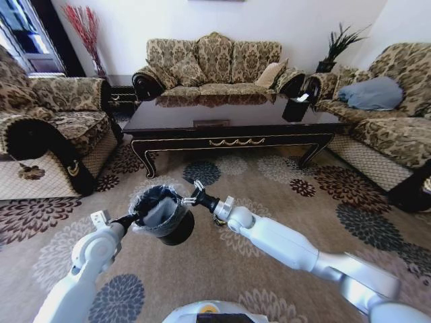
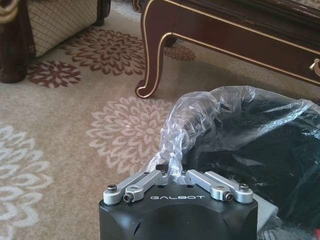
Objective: Move to the front of the table and pick up the trash from the floor, then place it into the trash bin.
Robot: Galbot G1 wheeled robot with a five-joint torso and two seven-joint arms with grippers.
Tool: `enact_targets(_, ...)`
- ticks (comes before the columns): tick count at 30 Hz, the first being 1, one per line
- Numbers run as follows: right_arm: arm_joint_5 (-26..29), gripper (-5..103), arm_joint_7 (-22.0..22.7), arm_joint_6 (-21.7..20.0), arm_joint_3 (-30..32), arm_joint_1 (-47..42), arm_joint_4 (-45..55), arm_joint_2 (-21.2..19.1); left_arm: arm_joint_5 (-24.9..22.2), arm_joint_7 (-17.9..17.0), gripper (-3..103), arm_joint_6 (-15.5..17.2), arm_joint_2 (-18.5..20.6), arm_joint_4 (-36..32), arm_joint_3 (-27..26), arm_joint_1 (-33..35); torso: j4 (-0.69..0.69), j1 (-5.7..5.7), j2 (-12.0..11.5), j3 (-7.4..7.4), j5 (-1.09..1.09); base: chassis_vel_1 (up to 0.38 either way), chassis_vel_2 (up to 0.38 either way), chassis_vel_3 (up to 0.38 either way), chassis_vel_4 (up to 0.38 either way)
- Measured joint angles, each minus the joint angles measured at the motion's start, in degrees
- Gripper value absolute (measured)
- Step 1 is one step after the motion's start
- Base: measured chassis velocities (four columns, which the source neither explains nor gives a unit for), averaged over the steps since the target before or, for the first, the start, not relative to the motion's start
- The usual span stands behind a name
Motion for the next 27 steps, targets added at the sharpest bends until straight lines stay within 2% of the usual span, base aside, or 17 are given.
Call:
enact_targets(1, -0.07, 100, 0.15, 0.01, 0.38, -0.16, -0.19, -0.23, -0.03, 0.0, 4, 0.0, 0.01, -0.2, -0.3, 0.23, 0.0, 0.0, 0.0, 0.0, 0.0, 0.0, 0.0, 0.0, 0.0)
enact_targets(7, -1.96, 100, 2.79, -1.61, 3.86, -1.75, -2.83, -2.13, -0.15, -0.23, 4, -0.02, 0.71, -1.63, -3.17, 2.24, -0.01, 0.0, 0.0, 0.0, 0.0, 0.0, 0.0, 0.0, 0.0)
enact_targets(10, -4.64, 100, 3.06, -3.63, 6.14, -2.9, -5.33, -2.81, -0.33, -0.42, 4, -0.02, 1.7, -2.53, -4.82, 3.54, 0.0, 0.0, 0.0, 0.0, 0.0, 0.0, 0.0, 0.0, 0.0)
enact_targets(11, -5.77, 100, 3.71, -5.55, 7.23, -3.57, -6.46, -3.2, -0.78, -0.5, 4, -0.02, 2.32, -3.1, -5.76, 3.88, 0.01, 0.0, 0.0, 0.0, 0.0, 0.0, 0.0, 0.0, 0.0)
enact_targets(13, -6.68, 100, 7.04, -8.37, 8.47, -5.13, -7.7, -3.78, -2.05, -0.91, 4, -0.15, 3.33, -3.57, -6.92, 3.51, 0.01, 0.0, 0.0, 0.0, 0.0, 0.0, 0.0, 0.0, 0.0)
enact_targets(14, -6.68, 100, 7.04, -8.37, 8.47, -5.13, -7.7, -3.78, -2.05, -0.91, 4, -0.15, 3.33, -3.57, -6.92, 3.51, 0.01, 0.0, 0.0, 0.0, 0.0, 0.0, 0.0, 0.0, 0.0)
enact_targets(17, -6.55, 100, 12.15, -10.47, 9.83, -7.71, -9.66, -3.55, -5.38, -2.19, 4, -0.31, 4.47, -3.38, -8.36, 1.96, -0.05, 0.0, 0.0, 0.0, 0.0, 0.0, 0.0, 0.0, 0.0)
enact_targets(21, -7.15, 100, 14.41, -10.78, 9.31, -8.48, -13.3, -1.96, -6.95, -2.64, 4, -0.32, 4.92, -2.71, -10.08, 1.37, -0.01, 0.0, 0.0, 0.0, 0.0, 0.0, 0.0, 0.0, 0.0)
enact_targets(23, -11.2, 100, 14.35, -9.55, 8.14, -8.5, -18.75, -0.39, -8.48, -2.91, 4, -0.32, 5.8, -1.8, -11.61, 0.31, 0.03, 0.0, 0.0, 0.01, -0.01, 0.0, 0.0, 0.0, 0.0)
enact_targets(25, -11.78, 100, 14.23, -9.34, 7.99, -8.5, -19.39, -0.23, -8.79, -2.98, 4, -0.32, 5.99, -1.65, -11.86, 0.08, 0.03, 0.0, 0.0, 0.01, -0.01, 0.0, 0.0, 0.0, 0.0)
enact_targets(27, -14.68, 100, 14.04, -8.36, 6.33, -8.91, -23.82, 1.24, -10.45, -3.43, 4, -0.33, 7.21, -0.51, -13.44, -1.12, -0.02, 0.0, 0.0, 0.01, -0.01, 0.0, 0.0, 0.0, 0.0)
